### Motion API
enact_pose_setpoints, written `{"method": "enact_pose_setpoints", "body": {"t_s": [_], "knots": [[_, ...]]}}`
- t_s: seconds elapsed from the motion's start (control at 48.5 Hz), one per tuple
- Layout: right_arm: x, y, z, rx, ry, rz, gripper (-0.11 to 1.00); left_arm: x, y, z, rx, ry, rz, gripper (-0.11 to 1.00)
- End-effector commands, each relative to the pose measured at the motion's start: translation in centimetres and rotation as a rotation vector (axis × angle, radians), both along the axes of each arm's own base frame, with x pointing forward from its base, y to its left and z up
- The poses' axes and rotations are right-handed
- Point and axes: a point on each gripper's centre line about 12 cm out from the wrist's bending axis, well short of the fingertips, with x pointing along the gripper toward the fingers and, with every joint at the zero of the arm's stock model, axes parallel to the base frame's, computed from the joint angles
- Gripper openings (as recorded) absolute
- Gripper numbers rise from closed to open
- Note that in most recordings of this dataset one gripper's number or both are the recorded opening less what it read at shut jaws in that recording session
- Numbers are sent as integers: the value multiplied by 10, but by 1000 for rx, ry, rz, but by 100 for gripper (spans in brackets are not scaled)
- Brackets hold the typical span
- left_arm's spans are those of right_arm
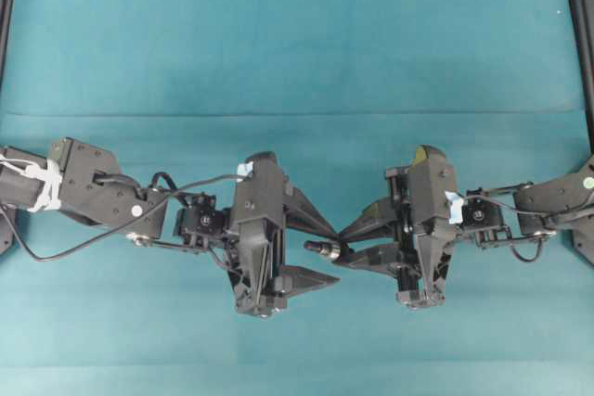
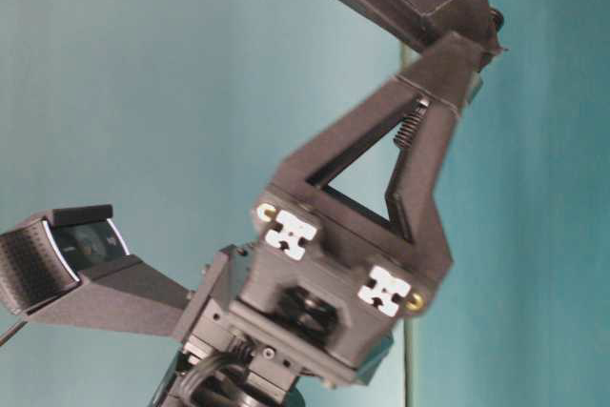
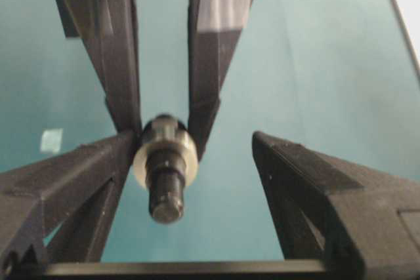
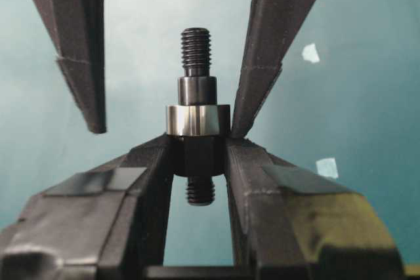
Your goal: Insert the washer onto the shaft with both hands.
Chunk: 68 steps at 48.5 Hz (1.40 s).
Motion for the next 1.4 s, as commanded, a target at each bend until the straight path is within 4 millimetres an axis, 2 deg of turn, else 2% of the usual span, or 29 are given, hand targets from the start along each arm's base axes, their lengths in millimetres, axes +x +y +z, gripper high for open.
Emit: {"method": "enact_pose_setpoints", "body": {"t_s": [0.0, 0.165, 0.371, 0.66, 0.866, 1.134, 1.381], "knots": [[6, 0, 11, 13, -39, -5, 0, -1, 1, 11, 2, -8, 0, 87], [5, 0, 11, 12, -32, -5, 0, -9, 3, 19, 13, 38, 1, 87], [4, 0, 8, 9, -7, -4, 0, -32, 7, 31, 23, 83, 3, 87], [4, 0, 7, 7, 4, -3, 0, -66, 16, 53, 17, 39, 17, 87], [4, 0, 7, 8, 4, -3, 0, -87, 16, 69, 0, -5, 15, 86], [4, 0, 7, 10, 4, -4, 0, -100, 17, 73, -2, -21, 13, 86], [4, 0, 6, 9, 6, -4, 0, -102, 17, 73, -3, -20, 12, 86]]}}
